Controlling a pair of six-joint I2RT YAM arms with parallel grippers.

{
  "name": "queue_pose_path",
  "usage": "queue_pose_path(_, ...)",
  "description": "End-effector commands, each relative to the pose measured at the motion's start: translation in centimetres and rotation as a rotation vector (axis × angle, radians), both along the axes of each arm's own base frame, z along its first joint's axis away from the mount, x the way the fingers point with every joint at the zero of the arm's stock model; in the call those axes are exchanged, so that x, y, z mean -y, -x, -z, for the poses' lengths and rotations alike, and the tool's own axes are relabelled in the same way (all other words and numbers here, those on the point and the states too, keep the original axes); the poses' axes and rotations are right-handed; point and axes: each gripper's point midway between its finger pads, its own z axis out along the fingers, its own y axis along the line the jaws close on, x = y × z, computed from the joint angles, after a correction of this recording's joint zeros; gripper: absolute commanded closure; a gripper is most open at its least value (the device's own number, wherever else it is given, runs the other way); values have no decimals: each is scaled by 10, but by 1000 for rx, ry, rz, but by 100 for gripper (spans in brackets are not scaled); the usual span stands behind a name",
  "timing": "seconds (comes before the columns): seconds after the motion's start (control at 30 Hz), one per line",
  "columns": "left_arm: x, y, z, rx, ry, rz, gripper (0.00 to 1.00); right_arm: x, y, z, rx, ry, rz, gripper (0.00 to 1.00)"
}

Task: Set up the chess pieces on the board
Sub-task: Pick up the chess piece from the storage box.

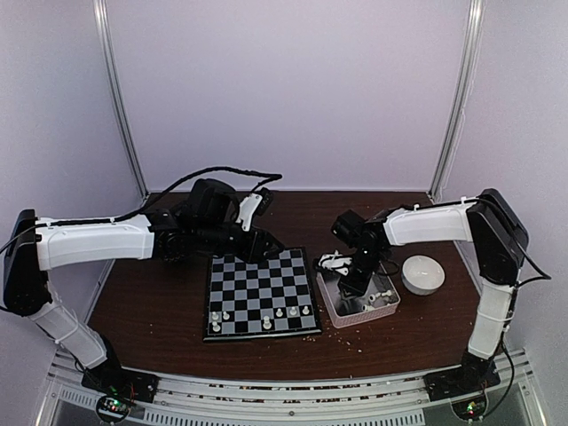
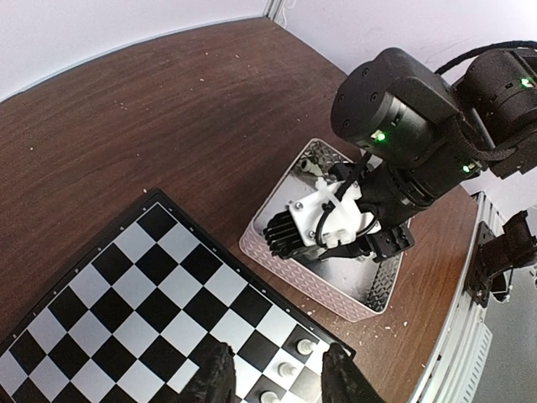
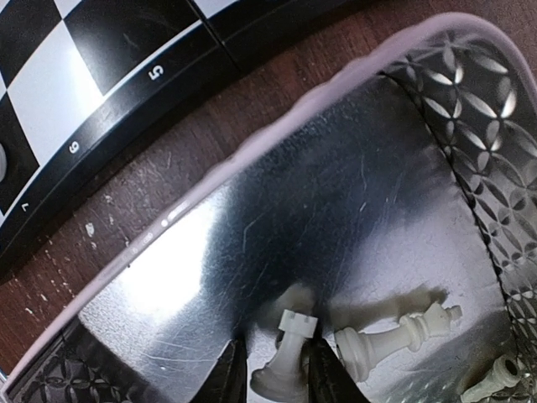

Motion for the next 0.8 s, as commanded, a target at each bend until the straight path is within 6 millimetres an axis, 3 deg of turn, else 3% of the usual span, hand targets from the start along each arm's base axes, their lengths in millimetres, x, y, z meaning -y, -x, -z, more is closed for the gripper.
queue_pose_path(0.0, 0, -1, -16, 36, 44, -9, 64, 0, -6, 2, 20, 24, 20, 77)
queue_pose_path(0.17, -2, 0, -14, 36, 39, -9, 64, 3, -2, 1, 19, 24, 21, 78)
queue_pose_path(0.33, -1, -1, -16, 43, 40, -6, 64, 3, -10, -10, 63, 8, 41, 85)
queue_pose_path(0.43, 3, -1, -22, 75, 55, 21, 64, 1, -14, -40, 101, -78, 52, 87)
queue_pose_path(0.6, 18, -1, -46, 212, 144, 103, 60, -8, -6, -105, 52, -398, 36, 88)
queue_pose_path(0.77, 47, 2, -75, 314, 323, 218, 57, -16, 18, -153, -27, -670, -45, 86)
